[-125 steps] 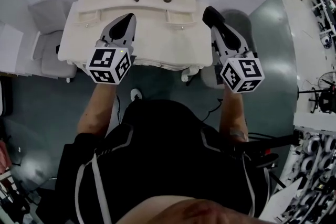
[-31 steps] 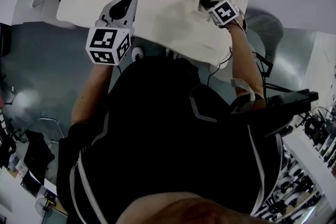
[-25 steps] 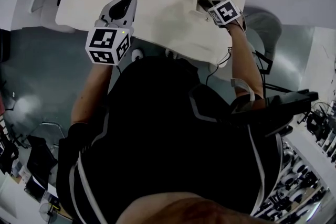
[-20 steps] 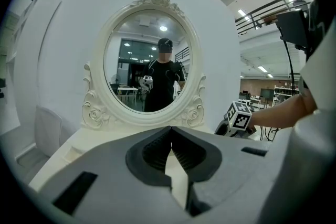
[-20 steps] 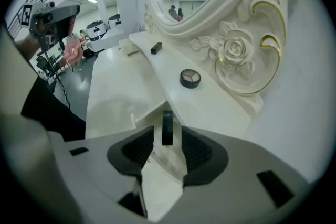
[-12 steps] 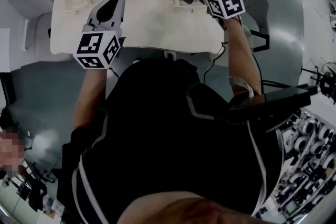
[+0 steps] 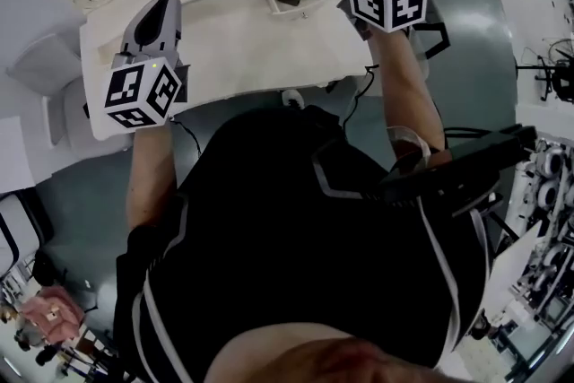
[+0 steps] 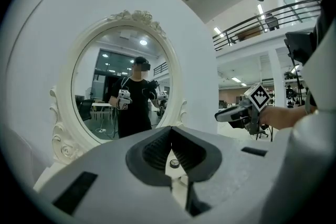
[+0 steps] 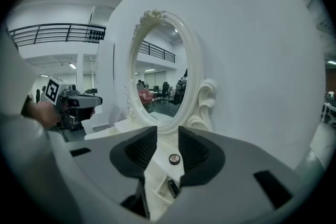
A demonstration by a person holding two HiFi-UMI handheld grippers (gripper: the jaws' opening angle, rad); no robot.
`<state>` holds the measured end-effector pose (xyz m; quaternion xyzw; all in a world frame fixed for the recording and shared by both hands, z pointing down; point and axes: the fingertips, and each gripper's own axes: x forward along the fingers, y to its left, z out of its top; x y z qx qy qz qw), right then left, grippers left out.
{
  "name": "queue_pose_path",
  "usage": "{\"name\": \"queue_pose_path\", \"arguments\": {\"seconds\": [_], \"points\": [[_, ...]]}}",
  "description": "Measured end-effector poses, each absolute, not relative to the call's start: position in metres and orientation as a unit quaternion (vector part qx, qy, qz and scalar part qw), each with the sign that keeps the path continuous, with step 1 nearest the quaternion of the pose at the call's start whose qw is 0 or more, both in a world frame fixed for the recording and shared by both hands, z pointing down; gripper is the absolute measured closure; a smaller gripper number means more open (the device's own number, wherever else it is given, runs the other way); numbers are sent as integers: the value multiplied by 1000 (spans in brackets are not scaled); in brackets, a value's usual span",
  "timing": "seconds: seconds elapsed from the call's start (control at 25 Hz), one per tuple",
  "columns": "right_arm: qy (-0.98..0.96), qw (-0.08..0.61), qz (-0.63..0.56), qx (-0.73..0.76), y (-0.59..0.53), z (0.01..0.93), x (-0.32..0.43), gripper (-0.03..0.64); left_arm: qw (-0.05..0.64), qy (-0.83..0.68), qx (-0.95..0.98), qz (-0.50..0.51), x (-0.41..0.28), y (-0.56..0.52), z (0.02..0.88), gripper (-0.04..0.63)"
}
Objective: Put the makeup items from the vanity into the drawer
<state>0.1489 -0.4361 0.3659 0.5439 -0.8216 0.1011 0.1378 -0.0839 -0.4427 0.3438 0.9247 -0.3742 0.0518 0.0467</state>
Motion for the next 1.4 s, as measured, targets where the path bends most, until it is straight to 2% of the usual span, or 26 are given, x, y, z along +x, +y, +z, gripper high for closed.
{"name": "queue_pose_path", "arguments": {"seconds": [0.52,1.4], "points": [[-802,65,50,591,-403,300,155,601,43,-360,932,7,-78,-444,307,591],[-793,80,20,603,-396,289,153,612,45,-360,932,8,-73,-445,306,591]]}}
